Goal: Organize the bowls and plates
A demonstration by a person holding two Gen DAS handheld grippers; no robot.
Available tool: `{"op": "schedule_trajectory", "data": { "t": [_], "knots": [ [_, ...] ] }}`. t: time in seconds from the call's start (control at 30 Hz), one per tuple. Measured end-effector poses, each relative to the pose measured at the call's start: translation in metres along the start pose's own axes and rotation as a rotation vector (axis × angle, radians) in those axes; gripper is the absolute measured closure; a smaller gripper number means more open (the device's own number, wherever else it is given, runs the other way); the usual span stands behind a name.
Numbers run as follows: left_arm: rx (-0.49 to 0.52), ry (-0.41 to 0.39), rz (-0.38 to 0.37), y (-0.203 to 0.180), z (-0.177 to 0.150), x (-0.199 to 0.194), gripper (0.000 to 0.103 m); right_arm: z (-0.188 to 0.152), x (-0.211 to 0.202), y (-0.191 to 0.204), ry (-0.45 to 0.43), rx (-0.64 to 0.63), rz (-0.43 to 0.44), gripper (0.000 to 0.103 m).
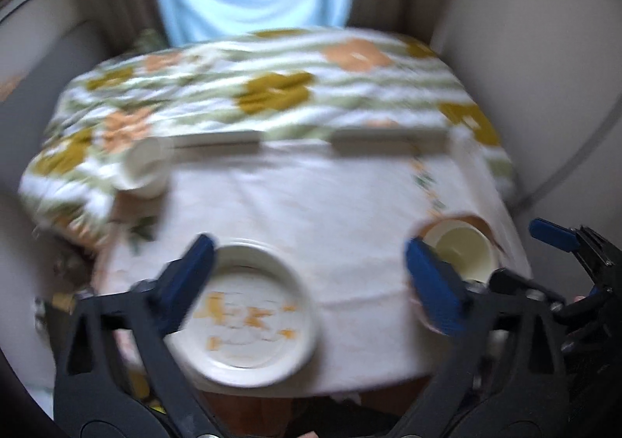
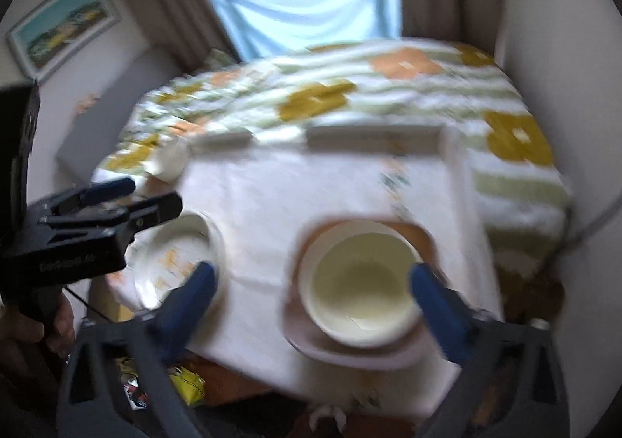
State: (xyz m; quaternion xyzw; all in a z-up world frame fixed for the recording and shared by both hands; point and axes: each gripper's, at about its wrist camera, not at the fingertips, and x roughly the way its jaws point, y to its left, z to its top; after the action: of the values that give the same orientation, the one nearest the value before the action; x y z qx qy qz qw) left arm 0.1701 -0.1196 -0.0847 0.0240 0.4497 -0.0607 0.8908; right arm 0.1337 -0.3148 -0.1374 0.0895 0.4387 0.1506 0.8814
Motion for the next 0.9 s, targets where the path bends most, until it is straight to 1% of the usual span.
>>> {"op": "schedule_trajectory", "data": {
  "t": [0.03,0.1,0.2,0.3,0.37,0.43,0.5,0.53,0.63,0.67,0.7,0.73,0.8,0.83,0.87,0.9],
  "knots": [
    [-0.047,-0.019,0.035,0.02,0.002,-0.001,0.0,0.008,0.006,0.007,-0.002,-0.017,0.019,0.001],
    [-0.116,-0.014,0.067,0.048,0.003,0.002,0.0,0.029,0.022,0.026,0.007,-0.067,0.053,0.001],
    [-0.254,-0.017,0.1,0.101,0.0,0.008,0.0,0.055,0.044,0.056,0.019,-0.145,0.088,0.0],
    [-0.336,-0.023,0.121,0.142,-0.002,0.012,0.0,0.08,0.074,0.088,0.058,-0.232,0.116,0.001],
    [-0.393,-0.017,0.133,0.171,0.0,0.022,0.0,0.093,0.097,0.105,0.088,-0.255,0.142,0.0],
    [-0.447,-0.007,0.129,0.195,0.001,0.034,0.0,0.106,0.124,0.119,0.12,-0.253,0.171,0.0],
    [-0.516,0.005,0.112,0.223,0.002,0.05,0.0,0.121,0.154,0.133,0.15,-0.247,0.182,0.0],
    [-0.559,0.013,0.101,0.241,0.004,0.062,0.0,0.126,0.167,0.138,0.164,-0.246,0.19,0.0],
    [-0.643,0.033,0.079,0.272,0.009,0.097,0.002,0.145,0.218,0.155,0.222,-0.225,0.212,0.0],
    [-0.674,0.04,0.068,0.281,0.01,0.109,0.006,0.149,0.235,0.159,0.245,-0.224,0.22,0.0],
    [-0.698,0.048,0.054,0.289,0.011,0.12,0.013,0.154,0.251,0.162,0.264,-0.224,0.217,0.0],
    [-0.727,0.061,0.034,0.296,0.012,0.136,0.016,0.157,0.269,0.165,0.284,-0.222,0.21,0.0],
    [-0.747,0.087,0.018,0.303,0.013,0.16,0.025,0.161,0.302,0.168,0.32,-0.207,0.221,0.001],
    [-0.748,0.096,0.018,0.305,0.014,0.168,0.028,0.162,0.314,0.17,0.333,-0.198,0.234,0.001],
    [-0.75,0.107,0.014,0.308,0.016,0.18,0.035,0.163,0.325,0.173,0.34,-0.191,0.25,0.001],
    [-0.754,0.115,0.006,0.311,0.018,0.19,0.039,0.164,0.336,0.176,0.351,-0.183,0.267,0.002]
  ]
}}
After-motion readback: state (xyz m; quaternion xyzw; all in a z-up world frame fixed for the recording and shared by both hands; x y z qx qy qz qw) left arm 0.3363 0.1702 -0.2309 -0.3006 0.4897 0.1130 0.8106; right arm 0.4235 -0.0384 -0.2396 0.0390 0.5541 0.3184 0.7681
